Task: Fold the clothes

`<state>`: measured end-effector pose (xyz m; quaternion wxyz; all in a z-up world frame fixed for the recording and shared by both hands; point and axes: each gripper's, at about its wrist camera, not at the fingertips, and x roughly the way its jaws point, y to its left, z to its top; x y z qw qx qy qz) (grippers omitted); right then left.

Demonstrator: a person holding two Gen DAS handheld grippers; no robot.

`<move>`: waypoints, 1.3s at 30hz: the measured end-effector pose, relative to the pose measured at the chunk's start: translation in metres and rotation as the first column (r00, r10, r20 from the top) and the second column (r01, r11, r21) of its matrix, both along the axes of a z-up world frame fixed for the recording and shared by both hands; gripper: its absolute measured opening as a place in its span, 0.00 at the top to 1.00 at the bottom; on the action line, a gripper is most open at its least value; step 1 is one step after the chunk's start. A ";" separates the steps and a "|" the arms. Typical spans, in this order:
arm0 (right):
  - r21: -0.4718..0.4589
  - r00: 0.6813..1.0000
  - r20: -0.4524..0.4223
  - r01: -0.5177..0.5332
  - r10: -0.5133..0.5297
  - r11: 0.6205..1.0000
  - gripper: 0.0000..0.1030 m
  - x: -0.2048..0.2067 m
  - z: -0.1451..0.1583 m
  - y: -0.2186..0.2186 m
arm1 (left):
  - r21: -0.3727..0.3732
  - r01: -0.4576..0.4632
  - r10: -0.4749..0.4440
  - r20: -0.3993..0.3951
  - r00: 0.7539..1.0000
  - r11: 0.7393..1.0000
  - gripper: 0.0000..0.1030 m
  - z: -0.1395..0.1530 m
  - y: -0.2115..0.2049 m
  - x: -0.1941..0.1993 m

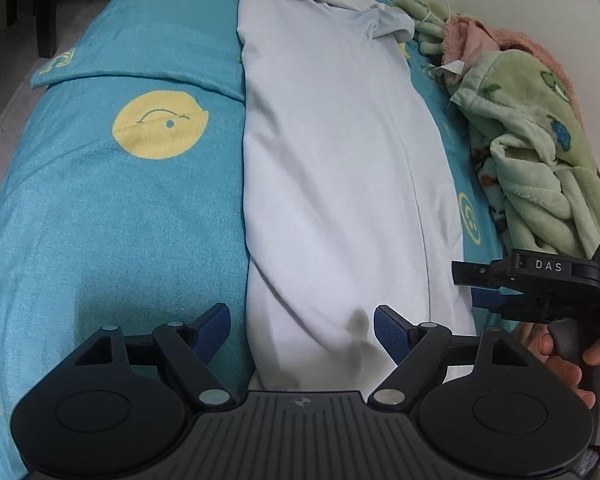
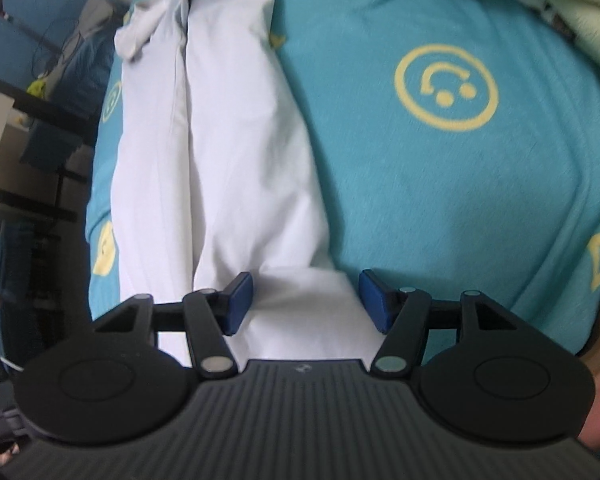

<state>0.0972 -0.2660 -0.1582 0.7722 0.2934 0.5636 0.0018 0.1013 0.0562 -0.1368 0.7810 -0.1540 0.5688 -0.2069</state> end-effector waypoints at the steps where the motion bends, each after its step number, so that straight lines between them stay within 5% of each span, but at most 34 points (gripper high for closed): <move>1: 0.013 1.000 -0.008 -0.006 0.006 1.000 0.40 -0.001 0.000 0.001 | -0.004 0.004 -0.004 -0.005 1.000 1.000 0.22 -0.001 0.000 0.000; 7: 0.071 0.995 -0.061 -0.076 0.081 0.995 0.40 -0.009 -0.001 0.016 | -0.024 0.062 -0.063 -0.056 0.996 0.998 0.21 -0.004 -0.003 -0.005; 13: 0.028 0.970 -0.128 -0.203 0.205 0.979 0.40 -0.017 0.000 0.042 | -0.072 0.190 -0.199 -0.159 0.967 0.979 0.27 -0.010 -0.015 -0.016; 15: 0.007 0.957 -0.141 -0.254 0.252 0.967 0.41 -0.018 0.001 0.050 | -0.045 0.218 -0.223 -0.169 0.960 0.975 0.34 -0.010 -0.020 -0.020; 19: -0.030 0.923 -0.167 -0.355 0.346 0.934 0.48 -0.023 0.002 0.065 | 0.020 0.241 -0.234 -0.179 0.956 0.970 0.70 -0.010 -0.026 -0.025; 23: -0.179 0.866 -0.176 -0.495 0.468 0.850 0.82 -0.034 0.015 0.091 | 0.047 0.243 -0.233 -0.153 0.960 0.969 0.93 0.000 -0.026 -0.028; 25: -0.201 0.855 -0.149 -0.518 0.497 0.831 0.91 -0.039 0.024 0.094 | 0.033 0.221 -0.216 -0.121 0.969 0.975 0.95 0.014 -0.022 -0.029; 33: -0.058 0.921 0.105 -0.371 0.375 0.927 0.93 -0.045 0.097 0.037 | -0.096 0.102 -0.097 0.057 0.994 0.990 0.97 0.104 -0.001 -0.035; 39: -0.005 0.906 0.303 -0.309 0.296 0.951 0.94 -0.063 0.176 0.010 | -0.156 0.068 -0.038 0.186 0.982 0.985 0.97 0.180 -0.002 -0.060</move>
